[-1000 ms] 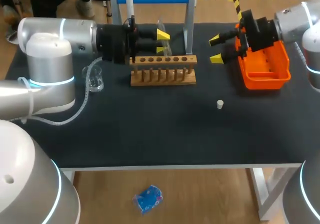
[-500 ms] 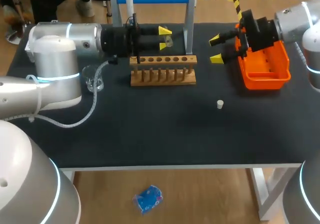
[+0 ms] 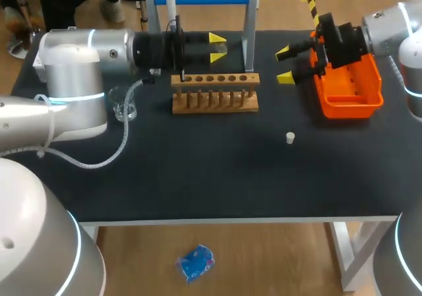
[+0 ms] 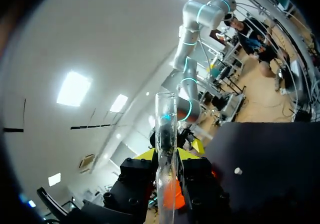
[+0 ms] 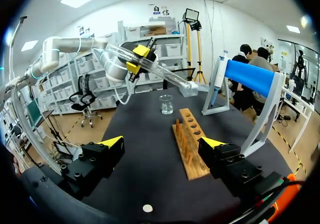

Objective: Invert the test tube, pick up the pipette, mount the tip to pipette, aspirate from beaker and dispense into the tube, eject the tip, return the pipette, and cap with the stopper.

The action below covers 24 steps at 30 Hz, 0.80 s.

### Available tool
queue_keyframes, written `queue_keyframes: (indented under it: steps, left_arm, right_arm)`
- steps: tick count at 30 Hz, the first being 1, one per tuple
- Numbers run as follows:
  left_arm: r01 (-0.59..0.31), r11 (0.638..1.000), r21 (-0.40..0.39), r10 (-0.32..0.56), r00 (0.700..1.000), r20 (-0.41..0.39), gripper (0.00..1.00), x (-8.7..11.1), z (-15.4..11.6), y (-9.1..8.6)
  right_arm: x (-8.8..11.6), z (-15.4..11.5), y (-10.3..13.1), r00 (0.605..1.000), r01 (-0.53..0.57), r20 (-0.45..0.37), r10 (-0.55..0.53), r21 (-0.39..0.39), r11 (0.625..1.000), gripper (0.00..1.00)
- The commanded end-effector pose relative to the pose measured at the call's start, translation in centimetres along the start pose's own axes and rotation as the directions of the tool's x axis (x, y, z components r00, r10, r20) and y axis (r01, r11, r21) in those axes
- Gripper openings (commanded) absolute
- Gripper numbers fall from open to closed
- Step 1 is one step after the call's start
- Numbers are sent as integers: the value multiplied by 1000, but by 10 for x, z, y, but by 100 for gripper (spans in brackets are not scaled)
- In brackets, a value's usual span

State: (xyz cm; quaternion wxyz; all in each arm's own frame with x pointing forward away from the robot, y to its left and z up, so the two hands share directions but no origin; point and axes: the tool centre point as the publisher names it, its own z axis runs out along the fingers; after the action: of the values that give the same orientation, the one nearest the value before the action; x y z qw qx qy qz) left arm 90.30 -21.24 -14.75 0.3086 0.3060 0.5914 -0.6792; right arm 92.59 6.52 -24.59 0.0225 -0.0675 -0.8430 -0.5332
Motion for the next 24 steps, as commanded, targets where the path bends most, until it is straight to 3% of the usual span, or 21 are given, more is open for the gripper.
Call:
queue_keyframes:
  steps: [1, 3, 5, 24]
  left_arm:
    - [220, 970, 105, -225, 974, 30, 0, -6, 0, 10]
    - [260, 957, 129, -271, 960, 77, 0, -8, -1, 12]
    - [330, 934, 135, -340, 938, 63, 0, -8, -1, 15]
    - [353, 928, 119, -362, 930, 62, 0, -9, -1, 15]
  right_arm:
    - [0, 0, 0, 1000, 0, 0, 0, 1, 1000, 100]
    - [0, 0, 0, 1000, 0, 0, 0, 1, 1000, 100]
    - [0, 0, 0, 1000, 0, 0, 0, 1, 1000, 100]
    - [0, 0, 0, 1000, 0, 0, 0, 1, 1000, 100]
